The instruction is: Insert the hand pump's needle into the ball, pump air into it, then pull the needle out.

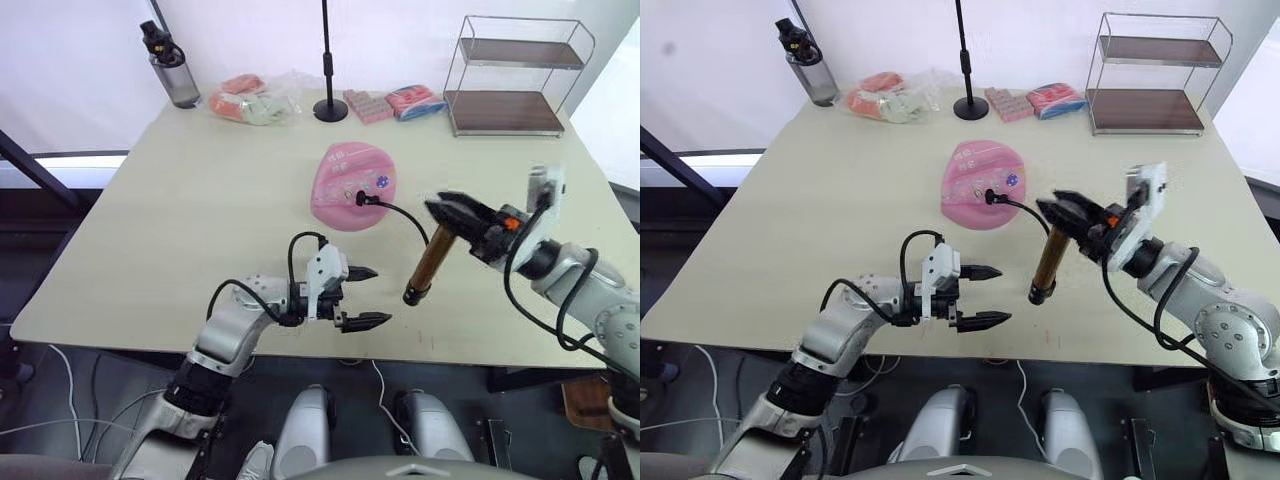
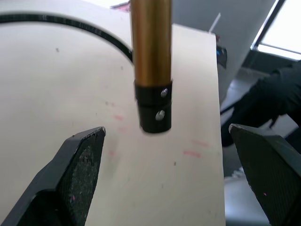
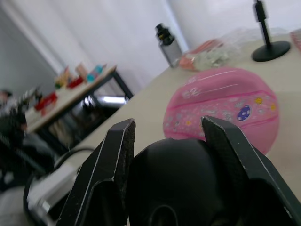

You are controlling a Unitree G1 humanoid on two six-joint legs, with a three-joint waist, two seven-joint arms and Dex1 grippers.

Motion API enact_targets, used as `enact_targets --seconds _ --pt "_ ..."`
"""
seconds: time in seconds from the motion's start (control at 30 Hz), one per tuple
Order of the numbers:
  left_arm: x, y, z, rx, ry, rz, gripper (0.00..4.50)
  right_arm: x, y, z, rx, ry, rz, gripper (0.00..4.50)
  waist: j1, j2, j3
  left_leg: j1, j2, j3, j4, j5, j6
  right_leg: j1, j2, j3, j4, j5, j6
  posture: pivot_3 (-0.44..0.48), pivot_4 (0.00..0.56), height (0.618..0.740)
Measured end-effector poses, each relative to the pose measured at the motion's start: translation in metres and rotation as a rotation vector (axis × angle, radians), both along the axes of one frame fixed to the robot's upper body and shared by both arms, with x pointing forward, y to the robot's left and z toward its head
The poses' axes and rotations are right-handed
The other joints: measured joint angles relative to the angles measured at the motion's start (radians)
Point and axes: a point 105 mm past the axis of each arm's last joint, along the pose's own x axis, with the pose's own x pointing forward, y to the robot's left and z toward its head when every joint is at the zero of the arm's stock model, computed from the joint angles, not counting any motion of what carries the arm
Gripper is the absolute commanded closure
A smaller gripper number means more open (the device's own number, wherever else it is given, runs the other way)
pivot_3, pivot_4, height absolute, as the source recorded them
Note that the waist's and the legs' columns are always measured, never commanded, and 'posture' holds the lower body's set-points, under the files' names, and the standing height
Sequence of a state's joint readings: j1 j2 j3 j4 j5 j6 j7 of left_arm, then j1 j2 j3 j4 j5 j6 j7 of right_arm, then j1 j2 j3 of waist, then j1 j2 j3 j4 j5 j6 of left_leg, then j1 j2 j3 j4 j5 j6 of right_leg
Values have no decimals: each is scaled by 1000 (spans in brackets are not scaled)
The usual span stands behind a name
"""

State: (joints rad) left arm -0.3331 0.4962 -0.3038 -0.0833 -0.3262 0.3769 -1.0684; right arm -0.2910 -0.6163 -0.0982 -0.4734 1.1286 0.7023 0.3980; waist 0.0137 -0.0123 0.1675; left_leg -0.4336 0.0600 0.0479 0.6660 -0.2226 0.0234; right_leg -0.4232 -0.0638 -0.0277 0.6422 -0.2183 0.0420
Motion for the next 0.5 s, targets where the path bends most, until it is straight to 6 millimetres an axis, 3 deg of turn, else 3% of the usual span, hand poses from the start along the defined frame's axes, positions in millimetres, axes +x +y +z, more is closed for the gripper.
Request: enact_targets --seconds 0.07,0.27,0.5 --pt "6 -4 -9 59 6 -51 19 -5 10 -6 -118 -58 87 2714 2 0 1 0 0 0 1 0 0 0 0 0 0 0 0 0 150 731" --pt "21 -23 -15 92 -3 -93 19 -7 20 -9 -211 -162 156 2714 1 -1 1 -1 0 0 1 0 0 0 0 0 0 0 0 0 150 731" --pt "29 -41 -34 94 19 -74 19 -8 34 -18 -198 -188 175 2714 1 -1 1 -2 0 0 1 -1 1 -1 1 0 0 0 0 0 150 731"
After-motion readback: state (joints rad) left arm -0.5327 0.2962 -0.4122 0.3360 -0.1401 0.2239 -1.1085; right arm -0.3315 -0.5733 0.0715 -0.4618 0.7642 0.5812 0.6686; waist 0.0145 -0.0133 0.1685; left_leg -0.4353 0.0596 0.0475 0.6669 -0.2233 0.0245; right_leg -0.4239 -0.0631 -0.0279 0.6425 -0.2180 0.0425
